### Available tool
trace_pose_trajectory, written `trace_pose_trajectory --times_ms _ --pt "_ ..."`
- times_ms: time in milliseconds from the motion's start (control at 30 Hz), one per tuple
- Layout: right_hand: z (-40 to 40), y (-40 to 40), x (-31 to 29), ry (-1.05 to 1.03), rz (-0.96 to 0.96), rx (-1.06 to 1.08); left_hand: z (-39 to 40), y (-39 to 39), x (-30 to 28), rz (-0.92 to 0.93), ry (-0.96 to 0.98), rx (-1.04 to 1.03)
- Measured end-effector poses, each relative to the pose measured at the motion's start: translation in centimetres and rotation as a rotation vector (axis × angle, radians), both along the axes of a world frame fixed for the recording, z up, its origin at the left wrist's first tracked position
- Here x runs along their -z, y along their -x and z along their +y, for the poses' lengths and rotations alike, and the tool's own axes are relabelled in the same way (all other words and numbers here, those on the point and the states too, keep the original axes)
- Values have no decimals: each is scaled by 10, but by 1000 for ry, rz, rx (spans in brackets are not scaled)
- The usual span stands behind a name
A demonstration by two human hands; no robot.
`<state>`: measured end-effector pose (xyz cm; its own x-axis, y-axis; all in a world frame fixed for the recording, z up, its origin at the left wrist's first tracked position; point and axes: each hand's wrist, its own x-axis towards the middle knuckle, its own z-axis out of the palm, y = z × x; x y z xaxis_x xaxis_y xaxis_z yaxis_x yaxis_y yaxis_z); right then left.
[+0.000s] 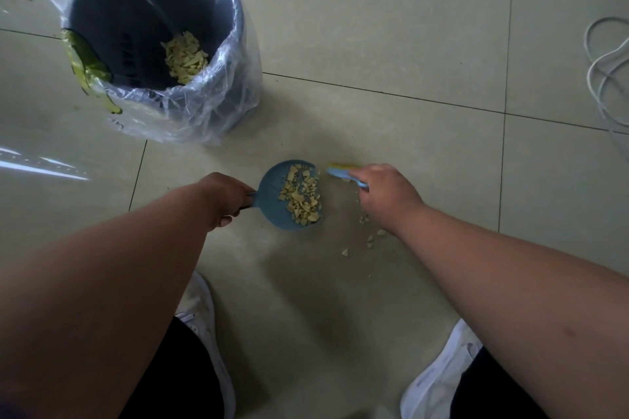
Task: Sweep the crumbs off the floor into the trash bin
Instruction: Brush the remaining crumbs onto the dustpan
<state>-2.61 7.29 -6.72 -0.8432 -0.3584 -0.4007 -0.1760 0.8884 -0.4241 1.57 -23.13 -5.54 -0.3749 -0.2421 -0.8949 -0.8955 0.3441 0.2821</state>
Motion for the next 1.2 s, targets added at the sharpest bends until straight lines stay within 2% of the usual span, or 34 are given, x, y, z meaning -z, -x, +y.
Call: trace_pose_trajectory --times_ms 267,400,533,667,833,1200 --pt "23 -49 -10 10 -17 -48 -4 -3 6 -67 18 138" --pt "29 -49 -22 63 72 211 -3 -3 3 -66 -20 95" --pt "43 -45 -27 23 105 483 -4 -6 1 -52 8 193" --pt "62 -49 -23 -81 48 589 -9 -8 -3 -44 44 361" --pt "52 -59 -17 -145 -21 518 -7 -13 -10 -75 111 421" --pt "-4 -69 -12 -88 -75 453 -8 -13 -6 -33 160 447"
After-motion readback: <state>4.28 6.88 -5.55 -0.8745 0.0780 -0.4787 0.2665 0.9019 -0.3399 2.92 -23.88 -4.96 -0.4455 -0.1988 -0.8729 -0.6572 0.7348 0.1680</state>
